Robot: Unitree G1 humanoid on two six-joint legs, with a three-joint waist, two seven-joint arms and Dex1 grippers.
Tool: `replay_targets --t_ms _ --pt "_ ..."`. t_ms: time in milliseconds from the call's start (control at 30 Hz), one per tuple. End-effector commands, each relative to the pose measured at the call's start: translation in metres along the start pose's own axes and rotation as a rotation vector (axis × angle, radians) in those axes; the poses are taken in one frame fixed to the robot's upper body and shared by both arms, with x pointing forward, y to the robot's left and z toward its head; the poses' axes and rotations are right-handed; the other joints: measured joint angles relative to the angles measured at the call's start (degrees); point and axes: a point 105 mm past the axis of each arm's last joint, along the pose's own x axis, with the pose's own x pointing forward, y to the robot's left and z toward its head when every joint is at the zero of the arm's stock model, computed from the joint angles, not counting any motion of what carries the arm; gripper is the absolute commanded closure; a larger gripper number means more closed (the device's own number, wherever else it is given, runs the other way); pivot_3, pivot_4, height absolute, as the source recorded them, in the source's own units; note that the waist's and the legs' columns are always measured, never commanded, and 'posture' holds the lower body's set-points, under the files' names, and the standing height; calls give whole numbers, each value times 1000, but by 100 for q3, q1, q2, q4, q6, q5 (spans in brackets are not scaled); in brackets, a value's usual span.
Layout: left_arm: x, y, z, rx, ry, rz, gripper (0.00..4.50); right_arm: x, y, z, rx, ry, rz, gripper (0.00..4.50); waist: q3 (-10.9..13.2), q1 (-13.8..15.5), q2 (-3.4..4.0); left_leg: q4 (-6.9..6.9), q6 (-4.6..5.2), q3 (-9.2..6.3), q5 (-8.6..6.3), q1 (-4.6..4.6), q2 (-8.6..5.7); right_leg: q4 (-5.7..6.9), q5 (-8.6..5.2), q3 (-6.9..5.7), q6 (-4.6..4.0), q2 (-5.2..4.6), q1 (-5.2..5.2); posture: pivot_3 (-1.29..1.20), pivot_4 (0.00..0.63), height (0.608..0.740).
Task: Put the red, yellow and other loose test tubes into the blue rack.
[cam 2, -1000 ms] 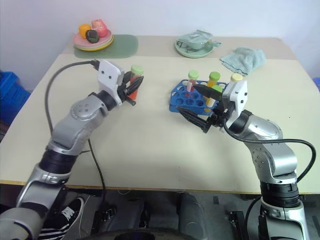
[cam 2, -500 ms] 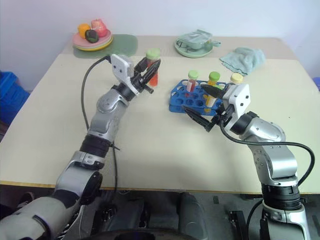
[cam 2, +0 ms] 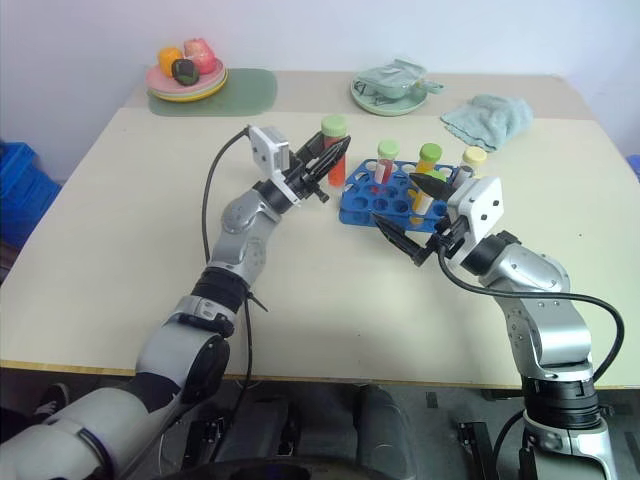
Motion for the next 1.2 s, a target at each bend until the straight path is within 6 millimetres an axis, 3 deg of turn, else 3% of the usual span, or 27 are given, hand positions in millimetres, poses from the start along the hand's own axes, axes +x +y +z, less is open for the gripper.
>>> replay_targets --t_ms 33,400,667,1200 --pt "15 -6 8 90 -19 -20 3486 -4 -4 18 -44 -53 -28 0 0 -1 0 0 1 0 0 0 0 0 0 0 0 0 0 0 150 740" --pt "27 -29 -11 262 56 -40 3486 -8 -8 24 -32 -36 -24 0 0 6 0 0 3 0 -2 1 0 0 0 0 0 1 0 0 150 740" --pt "39 -53 -15 238 40 -68 3486 -11 -9 25 -16 -8 -20 0 0 5 0 1 5 -1 -3 1 0 0 0 0 1 1 1 0 150 740" --pt "51 -63 -23 251 67 -91 3486 -36 -8 23 1 82 -47 0 0 12 0 2 11 0 -6 3 -2 0 0 0 2 0 2 0 150 740"
